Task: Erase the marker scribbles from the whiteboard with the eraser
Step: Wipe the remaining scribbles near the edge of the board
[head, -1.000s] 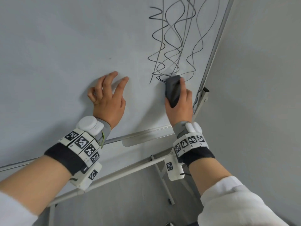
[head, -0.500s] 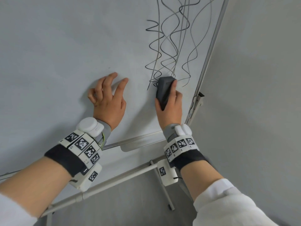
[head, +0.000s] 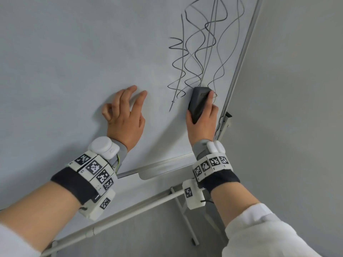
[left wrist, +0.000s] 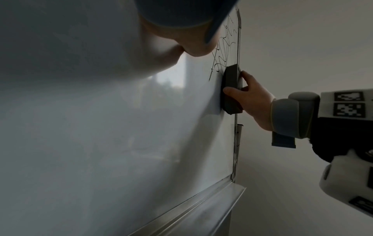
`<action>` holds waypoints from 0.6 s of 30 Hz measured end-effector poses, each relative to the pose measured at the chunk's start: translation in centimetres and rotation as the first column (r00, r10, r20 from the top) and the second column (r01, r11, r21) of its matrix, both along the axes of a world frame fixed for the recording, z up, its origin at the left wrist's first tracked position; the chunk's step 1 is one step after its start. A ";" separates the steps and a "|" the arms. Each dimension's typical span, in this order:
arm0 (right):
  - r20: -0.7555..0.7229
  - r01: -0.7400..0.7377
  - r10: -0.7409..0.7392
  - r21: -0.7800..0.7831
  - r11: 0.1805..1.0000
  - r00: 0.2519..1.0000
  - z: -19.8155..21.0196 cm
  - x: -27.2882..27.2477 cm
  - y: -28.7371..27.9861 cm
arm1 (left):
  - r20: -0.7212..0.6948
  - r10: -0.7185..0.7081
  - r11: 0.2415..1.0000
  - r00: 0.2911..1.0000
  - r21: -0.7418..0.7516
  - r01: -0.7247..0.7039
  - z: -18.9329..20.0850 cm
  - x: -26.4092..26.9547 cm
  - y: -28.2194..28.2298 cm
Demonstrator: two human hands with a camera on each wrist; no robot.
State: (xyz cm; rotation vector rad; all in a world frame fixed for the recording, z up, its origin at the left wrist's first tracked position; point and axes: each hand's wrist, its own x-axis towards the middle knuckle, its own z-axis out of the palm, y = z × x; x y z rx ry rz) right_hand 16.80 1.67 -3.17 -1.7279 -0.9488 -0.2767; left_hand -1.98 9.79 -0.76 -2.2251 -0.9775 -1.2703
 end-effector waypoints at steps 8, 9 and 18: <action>0.309 -0.187 0.193 -0.048 0.981 0.931 0.5 -5.0 0.8 | 0.003 -0.002 1.000 1.000 -0.013 0.002 0.9 -0.4 -0.3; 0.326 -0.185 0.192 -0.053 0.981 0.926 0.7 -4.7 0.6 | -0.002 0.005 1.000 1.000 -0.011 -0.005 1.1 -0.5 -0.3; 0.035 -0.052 0.050 0.029 0.998 0.998 2.8 -2.2 -0.2 | 0.010 0.043 0.999 0.999 0.014 -0.043 2.2 -0.7 -0.3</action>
